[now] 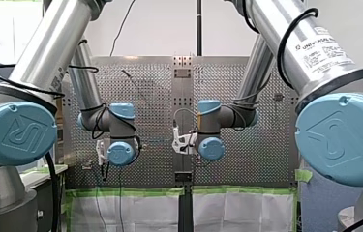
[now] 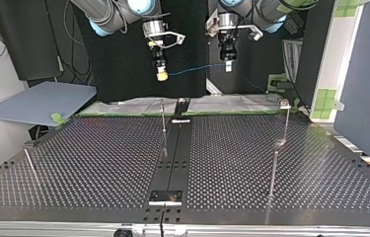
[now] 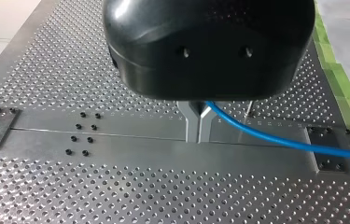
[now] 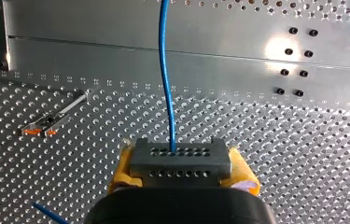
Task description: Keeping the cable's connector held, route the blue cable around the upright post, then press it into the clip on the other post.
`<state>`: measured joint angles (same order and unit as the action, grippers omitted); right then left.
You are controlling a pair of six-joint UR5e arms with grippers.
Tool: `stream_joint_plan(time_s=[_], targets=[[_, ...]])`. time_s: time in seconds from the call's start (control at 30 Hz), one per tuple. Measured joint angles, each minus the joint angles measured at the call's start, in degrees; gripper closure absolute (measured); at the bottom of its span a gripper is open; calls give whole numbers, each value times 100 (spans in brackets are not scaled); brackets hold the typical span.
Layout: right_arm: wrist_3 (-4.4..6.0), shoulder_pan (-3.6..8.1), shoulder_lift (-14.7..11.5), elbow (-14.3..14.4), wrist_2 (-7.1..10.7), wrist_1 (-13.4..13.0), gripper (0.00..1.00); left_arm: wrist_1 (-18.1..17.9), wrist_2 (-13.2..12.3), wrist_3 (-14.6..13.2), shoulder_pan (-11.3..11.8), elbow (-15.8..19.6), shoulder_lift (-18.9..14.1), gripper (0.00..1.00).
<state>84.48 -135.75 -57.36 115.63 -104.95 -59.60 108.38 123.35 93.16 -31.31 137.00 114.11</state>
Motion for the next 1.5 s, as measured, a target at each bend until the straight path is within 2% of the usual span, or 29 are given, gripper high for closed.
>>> stream_joint_plan(time_s=[0.77,1.03,1.5], targets=[[0,0,0,1,0,0,100,0,0,2,2,0,0,100],[-16,-141,243,-41,-24,237,100,136,0,0,-7,7,196,100],[-17,-158,333,-44,-26,316,100,158,0,0,-9,9,298,100]])
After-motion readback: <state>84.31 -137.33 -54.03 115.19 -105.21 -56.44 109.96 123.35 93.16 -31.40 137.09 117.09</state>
